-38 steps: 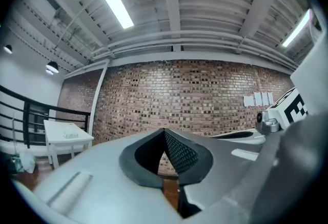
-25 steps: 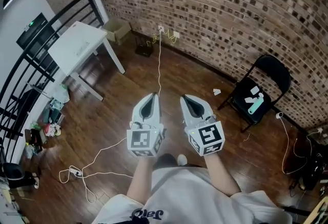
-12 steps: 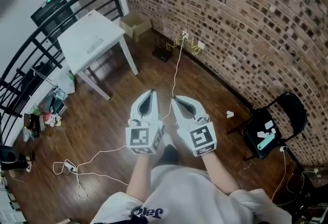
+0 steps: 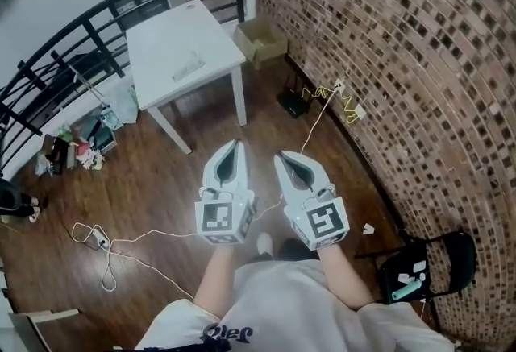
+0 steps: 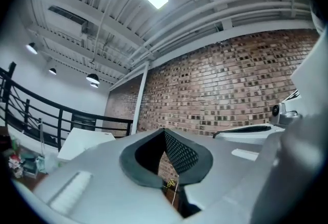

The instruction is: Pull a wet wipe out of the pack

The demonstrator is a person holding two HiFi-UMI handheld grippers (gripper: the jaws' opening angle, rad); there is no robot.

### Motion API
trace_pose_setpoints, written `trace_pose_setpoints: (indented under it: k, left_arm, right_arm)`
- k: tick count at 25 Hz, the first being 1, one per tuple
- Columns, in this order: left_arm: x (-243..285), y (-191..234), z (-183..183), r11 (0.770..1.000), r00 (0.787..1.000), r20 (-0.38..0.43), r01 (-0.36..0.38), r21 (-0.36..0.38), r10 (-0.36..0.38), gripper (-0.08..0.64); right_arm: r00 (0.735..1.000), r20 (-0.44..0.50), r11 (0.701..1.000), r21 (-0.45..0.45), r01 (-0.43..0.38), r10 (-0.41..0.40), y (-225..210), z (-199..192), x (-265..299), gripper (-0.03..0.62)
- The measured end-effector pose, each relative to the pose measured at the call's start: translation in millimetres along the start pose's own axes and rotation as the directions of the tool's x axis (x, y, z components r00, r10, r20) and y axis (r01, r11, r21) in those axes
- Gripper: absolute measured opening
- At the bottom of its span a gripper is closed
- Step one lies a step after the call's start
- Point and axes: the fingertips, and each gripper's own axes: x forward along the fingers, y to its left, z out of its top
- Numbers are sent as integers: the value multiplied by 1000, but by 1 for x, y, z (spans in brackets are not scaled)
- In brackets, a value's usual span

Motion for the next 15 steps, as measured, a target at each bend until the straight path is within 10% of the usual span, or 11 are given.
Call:
trace_pose_setpoints:
  k: [15]
  left_arm:
    - [239, 138, 9, 953, 953, -62, -292, 82, 297, 15]
  right_arm:
    - [944, 40, 923, 197, -330, 328, -142, -2, 277, -11]
